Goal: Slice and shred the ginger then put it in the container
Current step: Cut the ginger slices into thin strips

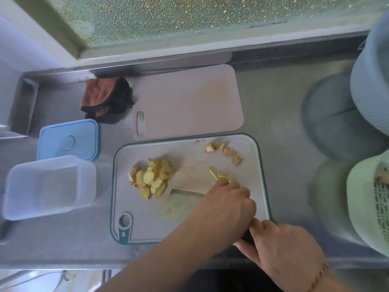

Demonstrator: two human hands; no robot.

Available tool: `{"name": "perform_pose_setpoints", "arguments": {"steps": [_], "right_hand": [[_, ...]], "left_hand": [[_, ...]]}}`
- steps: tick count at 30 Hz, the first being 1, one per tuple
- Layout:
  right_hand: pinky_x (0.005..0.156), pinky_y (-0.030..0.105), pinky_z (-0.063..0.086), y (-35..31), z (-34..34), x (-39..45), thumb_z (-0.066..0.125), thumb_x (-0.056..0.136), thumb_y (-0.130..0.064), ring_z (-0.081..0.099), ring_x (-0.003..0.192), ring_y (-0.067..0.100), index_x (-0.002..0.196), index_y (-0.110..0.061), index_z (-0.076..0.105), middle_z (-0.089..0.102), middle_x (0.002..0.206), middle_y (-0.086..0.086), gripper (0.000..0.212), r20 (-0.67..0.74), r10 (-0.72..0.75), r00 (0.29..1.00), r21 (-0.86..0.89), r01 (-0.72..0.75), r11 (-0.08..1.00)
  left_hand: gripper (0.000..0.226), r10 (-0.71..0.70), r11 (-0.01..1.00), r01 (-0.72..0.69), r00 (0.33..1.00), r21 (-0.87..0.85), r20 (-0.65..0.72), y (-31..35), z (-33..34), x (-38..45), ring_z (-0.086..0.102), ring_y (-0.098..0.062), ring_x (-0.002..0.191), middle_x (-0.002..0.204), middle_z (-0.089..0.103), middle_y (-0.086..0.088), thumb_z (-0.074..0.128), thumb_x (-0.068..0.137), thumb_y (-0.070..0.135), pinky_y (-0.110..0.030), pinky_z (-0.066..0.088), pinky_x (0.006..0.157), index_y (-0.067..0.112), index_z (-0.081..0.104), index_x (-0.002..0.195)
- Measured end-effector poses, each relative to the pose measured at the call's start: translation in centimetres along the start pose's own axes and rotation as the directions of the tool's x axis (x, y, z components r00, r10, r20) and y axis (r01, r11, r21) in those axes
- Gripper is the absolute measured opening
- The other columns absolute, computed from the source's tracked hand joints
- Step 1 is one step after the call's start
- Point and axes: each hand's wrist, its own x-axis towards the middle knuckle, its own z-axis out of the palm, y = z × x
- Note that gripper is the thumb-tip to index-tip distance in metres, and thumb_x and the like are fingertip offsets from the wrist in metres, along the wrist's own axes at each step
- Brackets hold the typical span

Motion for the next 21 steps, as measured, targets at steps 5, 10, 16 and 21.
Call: {"name": "perform_pose_setpoints", "arguments": {"steps": [5, 10, 16, 21], "right_hand": [[0.029, 0.021, 0.028, -0.2, 0.1, 0.0, 0.02, 0.093, -0.065, 0.037, 0.02, 0.021, 0.048, -0.015, 0.047, 0.039, 0.033, 0.002, 0.073, -0.002, -0.013, 1.0, 0.011, 0.013, 1.0], [0.033, 0.018, 0.025, -0.1, -1.3, 0.1, 0.018, 0.093, -0.066, 0.038, 0.019, 0.021, 0.049, -0.015, 0.047, 0.04, 0.032, 0.002, 0.074, 0.016, 0.029, 0.999, 0.043, -0.029, 0.999], [0.03, 0.028, 0.036, 0.1, -2.3, 0.0, 0.023, 0.087, -0.073, 0.046, 0.025, 0.022, 0.05, -0.018, 0.048, 0.045, 0.035, 0.0, 0.071, 0.078, 0.22, 0.972, 0.11, -0.228, 0.967], [0.03, 0.034, 0.041, 0.4, -2.5, 0.6, 0.019, 0.084, -0.078, 0.053, 0.031, 0.03, 0.052, -0.019, 0.053, 0.05, 0.036, 0.006, 0.075, 0.089, 0.311, 0.946, 0.171, -0.322, 0.931]], "left_hand": [[0.013, -0.15, 0.988, 0.139, 0.974, -0.071, -0.17, -0.7, -1.2, -1.1, 0.057, -0.015, 0.064, 0.071, 0.061, 0.006, 0.076, 0.08, 0.026, -0.03, 0.047, 0.066, 0.021, 0.069, 0.071], [0.007, -0.467, 0.884, 0.385, 0.691, -0.267, -0.551, -7.9, -3.1, -5.3, 0.058, -0.021, 0.065, 0.074, 0.065, -0.001, 0.071, 0.083, 0.01, -0.035, 0.049, 0.063, 0.01, 0.071, 0.076], [0.009, -0.509, 0.856, 0.495, 0.754, -0.15, -0.414, -15.0, -0.9, -7.7, 0.06, -0.026, 0.068, 0.075, 0.066, 0.0, 0.071, 0.085, 0.016, -0.041, 0.05, 0.066, 0.012, 0.074, 0.077], [0.003, -0.487, 0.873, 0.461, 0.825, -0.16, -0.285, -15.1, -0.6, -8.1, 0.059, -0.023, 0.079, 0.084, 0.07, 0.004, 0.076, 0.088, 0.017, -0.046, 0.052, 0.076, 0.017, 0.079, 0.088]]}}
